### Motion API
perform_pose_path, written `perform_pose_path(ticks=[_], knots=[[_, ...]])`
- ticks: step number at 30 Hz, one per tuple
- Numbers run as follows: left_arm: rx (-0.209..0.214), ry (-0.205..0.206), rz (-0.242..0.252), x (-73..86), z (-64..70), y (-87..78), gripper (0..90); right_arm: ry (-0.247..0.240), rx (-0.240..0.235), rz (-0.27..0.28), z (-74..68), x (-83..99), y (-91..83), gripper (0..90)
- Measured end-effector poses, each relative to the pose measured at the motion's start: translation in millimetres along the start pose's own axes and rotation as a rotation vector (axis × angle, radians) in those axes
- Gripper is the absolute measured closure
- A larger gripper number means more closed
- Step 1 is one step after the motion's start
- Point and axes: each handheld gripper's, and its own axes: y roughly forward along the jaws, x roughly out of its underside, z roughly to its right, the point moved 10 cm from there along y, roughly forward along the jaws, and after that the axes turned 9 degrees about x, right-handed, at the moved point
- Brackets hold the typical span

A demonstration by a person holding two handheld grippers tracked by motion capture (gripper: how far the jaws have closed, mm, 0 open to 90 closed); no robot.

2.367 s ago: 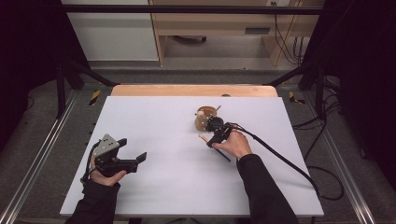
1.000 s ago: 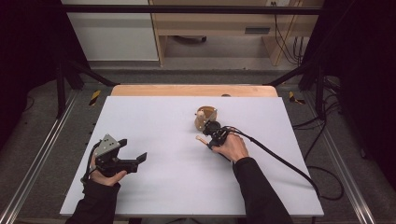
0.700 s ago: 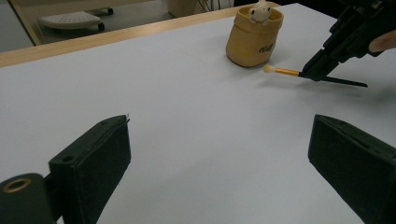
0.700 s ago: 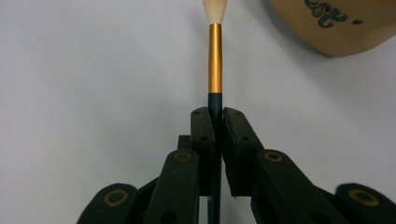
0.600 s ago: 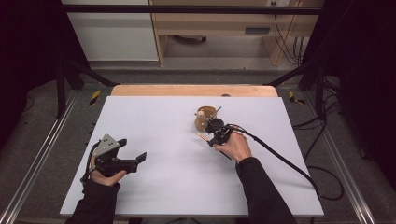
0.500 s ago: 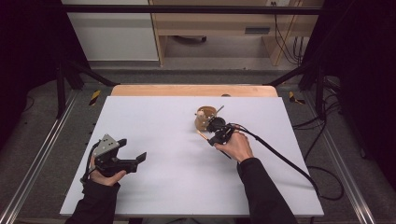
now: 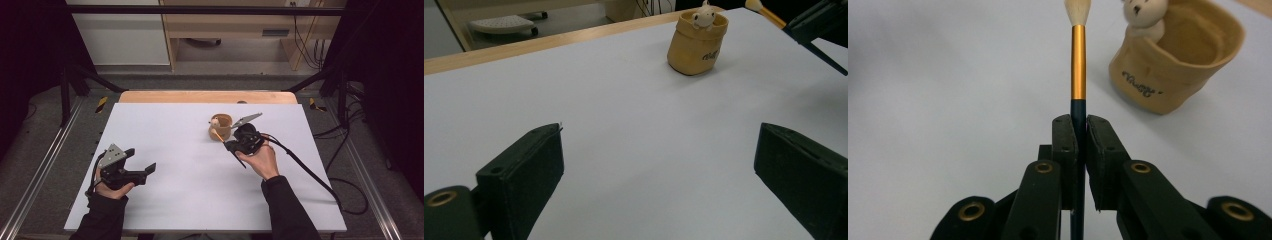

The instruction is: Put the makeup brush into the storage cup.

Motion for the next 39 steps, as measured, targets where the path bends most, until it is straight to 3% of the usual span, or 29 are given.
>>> perform_pose_path(ticks=[4,11,20,29,39], knots=[[-0.002,-0.001,-0.001,0.3,-0.3,0.2,5.4,0.046,0.014,0.089,7.5,-1.5,-13.0,83.5],[-0.004,-0.003,0.0,0.3,-0.6,-0.2,5.3,0.12,0.034,0.185,19.7,-4.1,-25.9,83.5],[-0.008,-0.006,0.006,-0.3,-1.7,-1.0,5.3,0.21,0.111,0.339,39.2,-18.1,-48.2,83.5],[-0.01,-0.002,0.008,-0.5,-1.9,-2.3,5.3,0.282,0.142,0.444,50.9,-30.8,-60.7,83.5],[-0.012,-0.001,0.019,-2.0,-2.3,-4.7,5.3,0.33,0.152,0.51,57.2,-38.8,-67.4,83.5]])
